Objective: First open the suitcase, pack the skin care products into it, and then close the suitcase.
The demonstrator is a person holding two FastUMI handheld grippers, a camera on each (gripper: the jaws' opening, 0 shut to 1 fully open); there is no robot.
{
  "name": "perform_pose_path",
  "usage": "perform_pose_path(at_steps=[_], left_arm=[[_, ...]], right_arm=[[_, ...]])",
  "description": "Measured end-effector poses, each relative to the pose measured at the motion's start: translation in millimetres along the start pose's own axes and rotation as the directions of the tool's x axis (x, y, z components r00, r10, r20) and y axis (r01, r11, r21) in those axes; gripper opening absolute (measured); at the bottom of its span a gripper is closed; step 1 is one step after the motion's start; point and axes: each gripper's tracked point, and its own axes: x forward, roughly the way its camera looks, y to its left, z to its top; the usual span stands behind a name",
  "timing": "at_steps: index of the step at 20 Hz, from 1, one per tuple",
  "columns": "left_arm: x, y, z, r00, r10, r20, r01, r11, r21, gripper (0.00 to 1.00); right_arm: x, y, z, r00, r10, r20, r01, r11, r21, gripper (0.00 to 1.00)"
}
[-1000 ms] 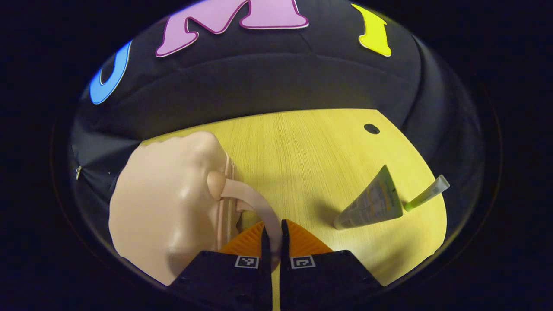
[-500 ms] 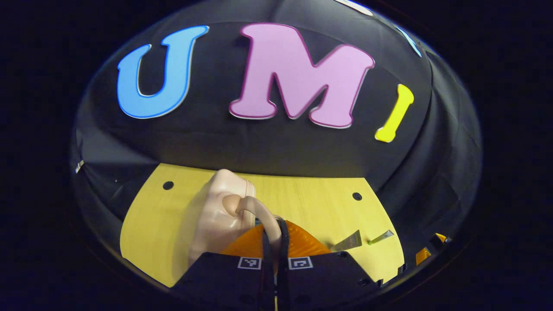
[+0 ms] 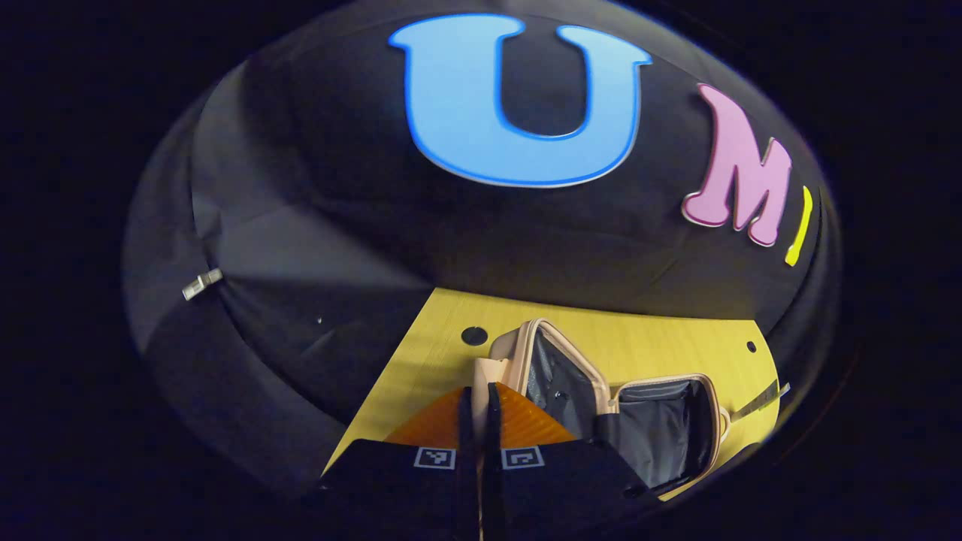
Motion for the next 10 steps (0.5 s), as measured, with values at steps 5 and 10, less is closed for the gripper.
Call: perform_pose_path(at_steps=[5, 10], left_arm=[[70.4, 48.6, -64.6, 0.992, -0.051, -0.118, 0.034, 0.99, -0.139, 0.08], [97.8, 78.0, -91.0, 0.988, 0.066, -0.141, -0.076, 0.995, -0.069, 0.17]], right_arm=[[9.9, 8.6, -15.8, 0.997, -0.056, -0.056, 0.059, 0.997, 0.047, 0.97], [16.8, -11.9, 22.7, 0.991, -0.136, 0.016, 0.133, 0.984, 0.118, 0.97]])
